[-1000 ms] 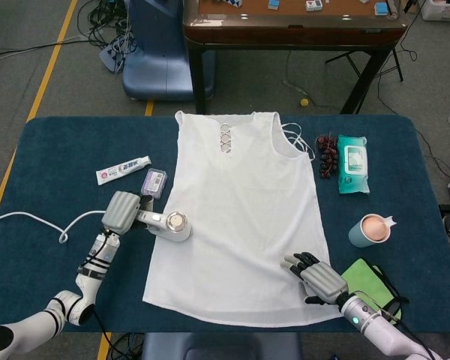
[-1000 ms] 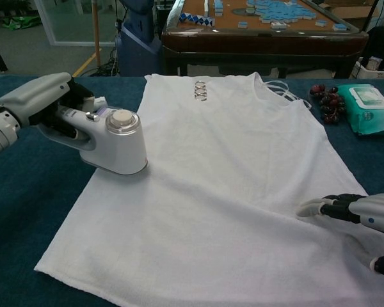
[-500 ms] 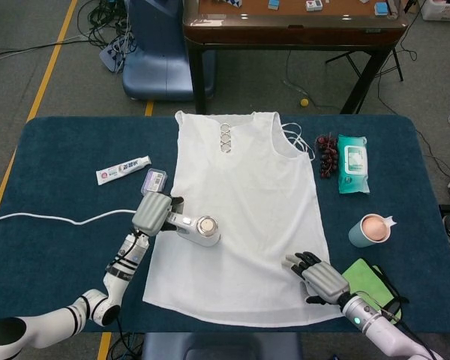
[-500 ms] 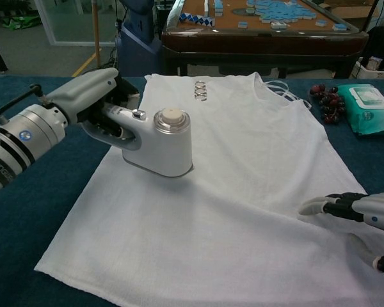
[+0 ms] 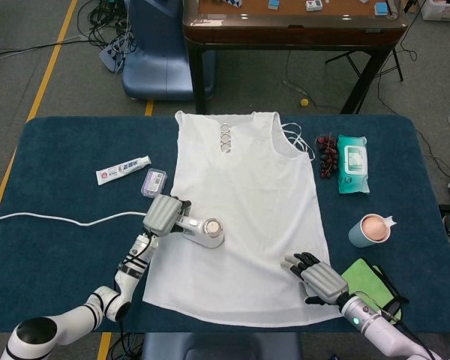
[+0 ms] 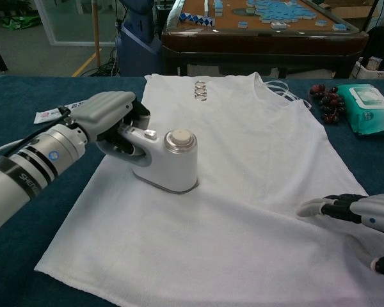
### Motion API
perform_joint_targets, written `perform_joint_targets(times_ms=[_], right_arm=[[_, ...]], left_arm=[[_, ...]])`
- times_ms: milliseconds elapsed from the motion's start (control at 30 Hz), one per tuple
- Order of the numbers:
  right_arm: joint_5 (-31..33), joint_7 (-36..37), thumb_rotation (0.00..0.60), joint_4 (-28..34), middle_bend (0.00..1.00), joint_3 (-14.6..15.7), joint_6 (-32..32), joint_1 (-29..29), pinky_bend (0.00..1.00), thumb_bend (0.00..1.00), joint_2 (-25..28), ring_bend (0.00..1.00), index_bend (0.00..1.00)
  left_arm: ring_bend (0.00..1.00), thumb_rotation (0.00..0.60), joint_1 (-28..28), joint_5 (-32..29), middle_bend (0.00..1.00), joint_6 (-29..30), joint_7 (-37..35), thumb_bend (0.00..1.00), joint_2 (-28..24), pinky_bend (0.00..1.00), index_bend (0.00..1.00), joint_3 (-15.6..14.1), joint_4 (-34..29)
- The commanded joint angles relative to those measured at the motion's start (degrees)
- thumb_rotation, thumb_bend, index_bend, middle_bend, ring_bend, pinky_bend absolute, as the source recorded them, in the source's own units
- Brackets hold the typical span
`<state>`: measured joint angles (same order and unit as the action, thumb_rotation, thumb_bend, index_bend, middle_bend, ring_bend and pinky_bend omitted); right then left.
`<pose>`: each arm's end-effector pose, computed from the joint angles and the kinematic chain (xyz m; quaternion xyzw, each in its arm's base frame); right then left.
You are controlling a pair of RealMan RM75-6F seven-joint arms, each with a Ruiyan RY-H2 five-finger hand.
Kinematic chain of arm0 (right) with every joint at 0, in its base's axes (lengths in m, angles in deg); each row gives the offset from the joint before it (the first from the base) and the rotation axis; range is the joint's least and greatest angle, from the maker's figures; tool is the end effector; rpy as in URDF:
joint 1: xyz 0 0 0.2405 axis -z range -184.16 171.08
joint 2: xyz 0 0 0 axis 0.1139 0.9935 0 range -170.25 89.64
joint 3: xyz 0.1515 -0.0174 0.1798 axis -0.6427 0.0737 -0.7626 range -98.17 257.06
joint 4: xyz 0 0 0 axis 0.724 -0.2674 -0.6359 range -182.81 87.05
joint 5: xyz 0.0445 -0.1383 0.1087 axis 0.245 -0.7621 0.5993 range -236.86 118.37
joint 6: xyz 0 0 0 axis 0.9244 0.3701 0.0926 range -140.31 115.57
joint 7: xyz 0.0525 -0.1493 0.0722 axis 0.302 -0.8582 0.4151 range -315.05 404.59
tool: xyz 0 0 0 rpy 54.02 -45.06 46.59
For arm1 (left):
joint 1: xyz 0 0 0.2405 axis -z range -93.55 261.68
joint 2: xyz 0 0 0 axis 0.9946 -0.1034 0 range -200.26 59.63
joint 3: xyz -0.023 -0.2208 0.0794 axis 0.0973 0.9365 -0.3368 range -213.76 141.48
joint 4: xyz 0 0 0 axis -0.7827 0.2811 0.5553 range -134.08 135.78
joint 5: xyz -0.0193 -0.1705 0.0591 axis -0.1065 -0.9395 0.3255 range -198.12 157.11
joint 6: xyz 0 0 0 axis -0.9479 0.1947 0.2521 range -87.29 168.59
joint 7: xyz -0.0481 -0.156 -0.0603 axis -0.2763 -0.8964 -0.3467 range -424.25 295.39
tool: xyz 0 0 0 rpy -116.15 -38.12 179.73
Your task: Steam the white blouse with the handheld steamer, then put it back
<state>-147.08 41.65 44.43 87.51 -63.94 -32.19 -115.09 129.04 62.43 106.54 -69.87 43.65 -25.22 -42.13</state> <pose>-0.2309 -0.2155 0.0056 0.8046 -0.4497 0.2443 0.3012 -0.1139 0.3750 -0.0501 -0.6961 -0.3184 -0.4909 0.4161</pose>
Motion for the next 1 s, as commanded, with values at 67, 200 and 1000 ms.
perform_joint_targets(times_ms=[67, 200, 1000], right_arm=[[0.0, -0.1, 0.492, 0.1, 0.07, 0.0, -0.1, 0.0, 0.00, 0.78, 0.1, 0.00, 0.00], [0.1, -0.2, 0.491, 0.1, 0.06, 0.1, 0.0, 0.0, 0.00, 0.78, 0.0, 0.00, 0.00], [0.5, -1.0, 0.491, 0.8, 0.06, 0.1, 0.0, -0.2, 0.00, 0.78, 0.3, 0.00, 0.00]], left_arm=[[0.66, 0.600, 0.2, 0.0, 0.77, 0.1, -2.5, 0.20, 1.2, 0.64, 0.87, -0.1, 3.7], [0.66, 0.600, 0.1, 0.7, 0.78, 1.0, -4.0, 0.20, 1.2, 0.64, 0.87, -0.7, 6.3], [0.66, 0.600, -1.2, 1.7, 0.78, 2.2, -9.2, 0.20, 0.1, 0.64, 0.88, -2.9, 15.7]])
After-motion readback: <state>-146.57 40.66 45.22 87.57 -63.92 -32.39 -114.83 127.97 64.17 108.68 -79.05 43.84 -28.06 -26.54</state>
